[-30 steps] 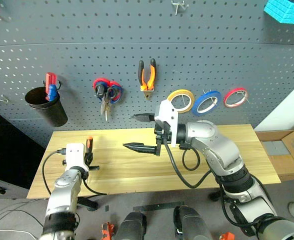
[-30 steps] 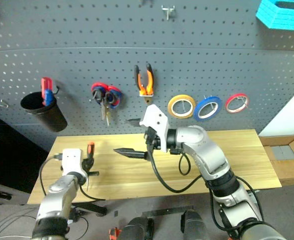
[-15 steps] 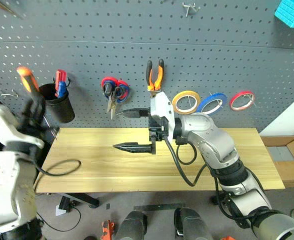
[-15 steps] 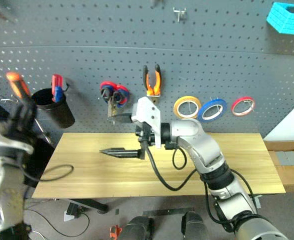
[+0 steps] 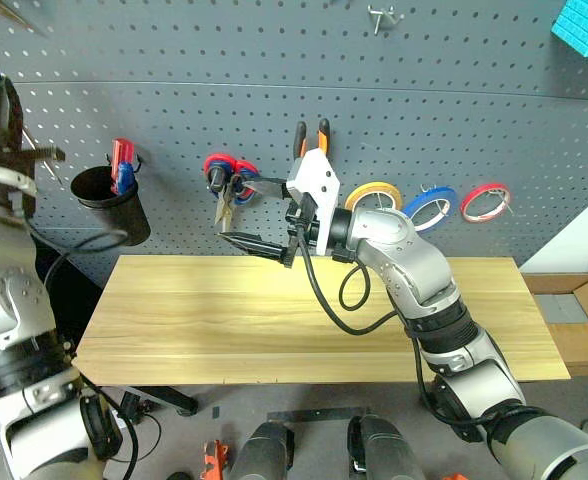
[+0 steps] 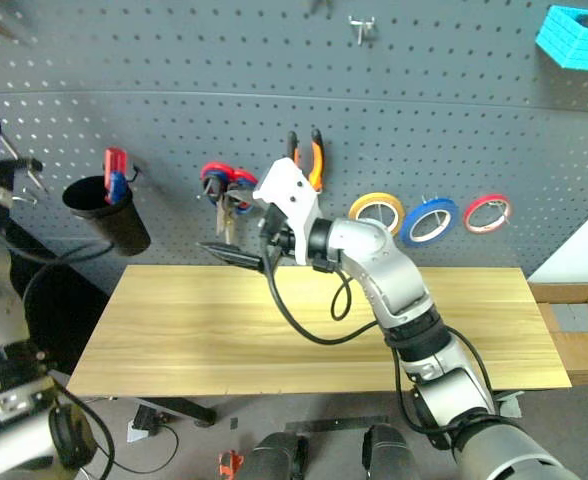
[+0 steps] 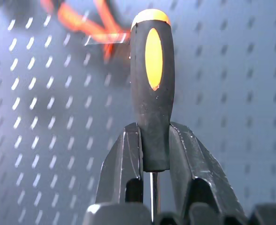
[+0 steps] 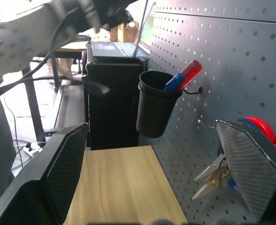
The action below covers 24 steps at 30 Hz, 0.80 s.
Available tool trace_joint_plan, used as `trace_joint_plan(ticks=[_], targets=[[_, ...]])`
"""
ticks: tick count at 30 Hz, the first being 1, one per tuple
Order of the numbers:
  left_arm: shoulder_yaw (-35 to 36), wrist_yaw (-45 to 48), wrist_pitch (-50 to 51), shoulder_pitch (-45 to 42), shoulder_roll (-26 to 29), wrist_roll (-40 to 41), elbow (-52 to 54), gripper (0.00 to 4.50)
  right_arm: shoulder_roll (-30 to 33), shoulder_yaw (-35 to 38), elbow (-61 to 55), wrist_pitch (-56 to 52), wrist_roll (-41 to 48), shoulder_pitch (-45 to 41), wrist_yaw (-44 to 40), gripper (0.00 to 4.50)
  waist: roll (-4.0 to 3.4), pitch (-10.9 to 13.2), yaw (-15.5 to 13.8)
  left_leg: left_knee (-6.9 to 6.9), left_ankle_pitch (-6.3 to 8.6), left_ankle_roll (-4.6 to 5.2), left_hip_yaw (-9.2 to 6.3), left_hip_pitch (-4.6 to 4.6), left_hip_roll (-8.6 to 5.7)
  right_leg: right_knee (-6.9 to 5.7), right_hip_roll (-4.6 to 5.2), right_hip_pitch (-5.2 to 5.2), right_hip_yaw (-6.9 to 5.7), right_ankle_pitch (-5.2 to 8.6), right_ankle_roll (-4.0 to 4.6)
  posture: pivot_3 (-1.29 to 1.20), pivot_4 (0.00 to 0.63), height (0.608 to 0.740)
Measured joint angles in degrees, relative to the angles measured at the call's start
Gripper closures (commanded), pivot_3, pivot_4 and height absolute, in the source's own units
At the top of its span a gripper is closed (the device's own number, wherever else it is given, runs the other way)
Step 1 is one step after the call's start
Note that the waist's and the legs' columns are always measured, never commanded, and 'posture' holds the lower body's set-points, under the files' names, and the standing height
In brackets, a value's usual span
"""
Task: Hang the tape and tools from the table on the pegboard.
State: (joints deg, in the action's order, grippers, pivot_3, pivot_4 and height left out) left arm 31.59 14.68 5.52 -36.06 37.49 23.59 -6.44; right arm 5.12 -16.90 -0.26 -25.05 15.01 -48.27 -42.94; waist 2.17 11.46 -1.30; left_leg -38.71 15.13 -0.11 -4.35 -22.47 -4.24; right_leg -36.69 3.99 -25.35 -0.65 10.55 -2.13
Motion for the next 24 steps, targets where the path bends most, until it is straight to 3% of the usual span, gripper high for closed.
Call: trace_joint_plan(ticks=[6,11,22,24], targets=[[-3.7,1.3,-5.1,-3.0,-0.1,-4.0,-12.4,4.05,0.0,-0.3,-0.3,0.0,-0.4,0.8,0.2,0.00,0.00,0.0,0.2,0.00,0.00,0.00,0.03,-0.03,0.01,-0.04,0.00,-0.08,0.02,0.00,0.00,0.06,0.126,0.740],[-4.4,-3.6,-6.1,-2.9,-1.3,-7.3,-14.5,4.05,0.2,-1.2,-1.2,-0.1,-0.4,1.9,-0.1,0.00,0.01,0.0,0.3,0.00,0.01,-0.01,0.03,-0.15,0.02,-0.06,0.02,-0.22,0.01,0.00,0.00,0.06,0.128,0.740],[-4.5,-0.6,-6.9,0.7,-1.7,-5.7,-12.1,0.26,0.8,-1.2,-1.3,-0.3,-0.4,2.0,-0.8,0.00,0.02,0.0,0.7,-0.01,0.01,0.00,0.03,-0.16,0.02,-0.08,0.04,-0.22,0.01,-0.01,0.00,0.06,0.136,0.740],[-4.5,0.0,-6.7,1.7,-1.6,-5.5,-10.3,0.03,1.2,-1.2,-1.3,-0.3,-0.3,2.1,-1.2,0.00,0.02,0.0,0.7,-0.01,0.01,0.00,0.02,-0.16,0.02,-0.08,0.04,-0.22,0.00,-0.01,0.00,0.06,0.139,0.740]])
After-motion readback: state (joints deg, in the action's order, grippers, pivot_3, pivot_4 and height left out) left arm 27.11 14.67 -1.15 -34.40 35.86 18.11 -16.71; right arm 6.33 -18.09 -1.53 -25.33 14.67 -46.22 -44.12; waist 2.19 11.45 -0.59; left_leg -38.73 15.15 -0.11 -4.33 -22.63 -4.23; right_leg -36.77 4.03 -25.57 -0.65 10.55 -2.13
